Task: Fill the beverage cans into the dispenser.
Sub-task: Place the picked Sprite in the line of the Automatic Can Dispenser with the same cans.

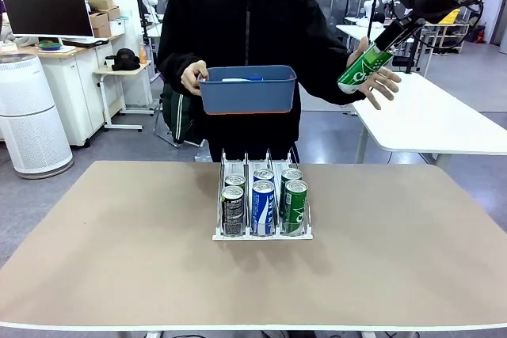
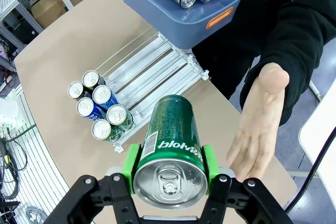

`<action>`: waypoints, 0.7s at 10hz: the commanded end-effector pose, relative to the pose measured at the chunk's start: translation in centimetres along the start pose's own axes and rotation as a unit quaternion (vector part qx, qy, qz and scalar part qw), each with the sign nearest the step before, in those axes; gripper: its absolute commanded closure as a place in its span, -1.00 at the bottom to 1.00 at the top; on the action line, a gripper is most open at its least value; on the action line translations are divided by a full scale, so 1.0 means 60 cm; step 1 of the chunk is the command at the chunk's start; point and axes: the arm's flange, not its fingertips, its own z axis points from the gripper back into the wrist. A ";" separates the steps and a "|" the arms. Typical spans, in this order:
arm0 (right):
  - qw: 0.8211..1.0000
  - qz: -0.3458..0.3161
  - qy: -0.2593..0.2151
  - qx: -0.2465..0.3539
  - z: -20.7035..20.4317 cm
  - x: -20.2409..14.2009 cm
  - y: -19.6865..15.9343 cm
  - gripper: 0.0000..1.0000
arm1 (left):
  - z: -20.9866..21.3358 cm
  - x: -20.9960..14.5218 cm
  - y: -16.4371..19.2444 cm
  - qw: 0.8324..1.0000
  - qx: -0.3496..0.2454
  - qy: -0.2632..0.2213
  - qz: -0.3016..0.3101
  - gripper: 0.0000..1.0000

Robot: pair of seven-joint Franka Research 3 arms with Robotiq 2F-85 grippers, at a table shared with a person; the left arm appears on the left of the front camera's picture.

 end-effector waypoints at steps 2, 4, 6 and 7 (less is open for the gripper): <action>1.000 0.003 -0.002 -0.001 0.003 0.001 0.000 1.00 | 0.000 -0.001 0.001 1.000 0.002 0.001 0.002 -1.00; 1.000 0.003 -0.002 -0.001 0.003 0.001 0.000 1.00 | 0.000 -0.001 0.001 1.000 0.002 0.001 0.002 -1.00; 1.000 0.003 -0.002 -0.001 0.003 0.001 0.000 1.00 | 0.000 -0.001 0.001 1.000 0.002 0.001 0.002 -1.00; 1.000 0.000 0.000 0.000 0.000 0.000 0.000 -0.16 | 0.000 -0.001 0.001 1.000 0.002 0.001 0.002 -1.00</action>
